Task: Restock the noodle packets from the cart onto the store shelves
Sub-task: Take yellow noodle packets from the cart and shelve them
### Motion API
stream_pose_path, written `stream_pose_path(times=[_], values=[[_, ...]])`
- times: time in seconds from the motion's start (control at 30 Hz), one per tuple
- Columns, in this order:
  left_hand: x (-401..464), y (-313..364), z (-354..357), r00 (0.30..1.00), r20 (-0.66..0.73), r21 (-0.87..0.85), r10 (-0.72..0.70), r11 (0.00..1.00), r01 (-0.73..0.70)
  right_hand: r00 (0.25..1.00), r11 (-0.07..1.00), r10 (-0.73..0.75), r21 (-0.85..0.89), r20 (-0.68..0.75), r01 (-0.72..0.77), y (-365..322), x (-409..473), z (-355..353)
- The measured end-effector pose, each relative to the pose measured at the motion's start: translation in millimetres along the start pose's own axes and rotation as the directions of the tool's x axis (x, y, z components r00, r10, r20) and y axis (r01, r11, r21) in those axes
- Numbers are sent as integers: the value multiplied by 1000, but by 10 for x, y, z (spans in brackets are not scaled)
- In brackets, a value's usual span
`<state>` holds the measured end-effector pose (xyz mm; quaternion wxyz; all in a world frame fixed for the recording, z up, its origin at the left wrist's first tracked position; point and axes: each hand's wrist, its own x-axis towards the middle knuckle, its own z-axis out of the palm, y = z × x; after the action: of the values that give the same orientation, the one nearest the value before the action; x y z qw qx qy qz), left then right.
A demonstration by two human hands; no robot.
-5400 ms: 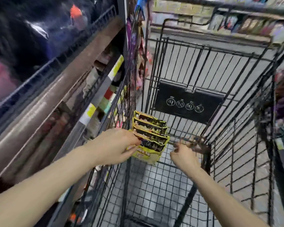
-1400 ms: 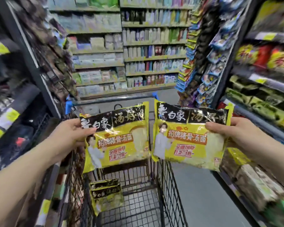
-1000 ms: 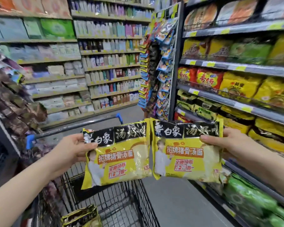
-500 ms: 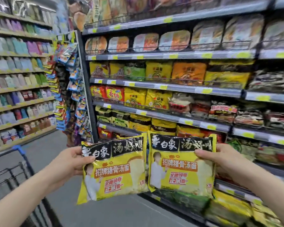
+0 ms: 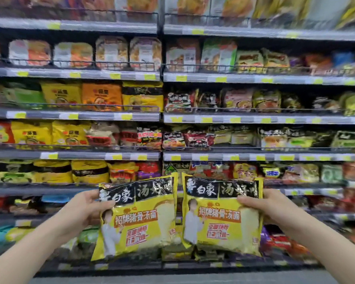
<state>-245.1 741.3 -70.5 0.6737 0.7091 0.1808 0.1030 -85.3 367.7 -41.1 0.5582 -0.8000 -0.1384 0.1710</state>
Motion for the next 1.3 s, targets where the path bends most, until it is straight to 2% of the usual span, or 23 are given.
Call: stream_pose_path(times=[0.13,0.27,0.37,0.57,0.8,1.0,1.3], values=[[400,115,551,991,131,29,-4,1000,0,993,999,43,38,-107,-39,207,-48,-514],[749,281,1092,986,162,15,38,999,-41,981,997,57,57,-186,-47,320,35,-919],[1111,434,1356,956,289,42,57,997,-72,971,994,67,100,-230,-45,348,206,-1179],[1907,696,1857,951,302,64,64,994,-87,936,993,77,108,-344,-43,279,758,-1611],[2746,955,2189,922,360,18,143,987,-160,922,995,65,100,-381,-29,169,1417,-2011],[3239,1114,2433,898,423,27,122,989,-147,921,993,99,100,-376,-66,238,2024,-2336],[4137,1053,2843,930,352,23,106,992,-122,951,995,84,79,-297,-63,433,3175,-2875]])
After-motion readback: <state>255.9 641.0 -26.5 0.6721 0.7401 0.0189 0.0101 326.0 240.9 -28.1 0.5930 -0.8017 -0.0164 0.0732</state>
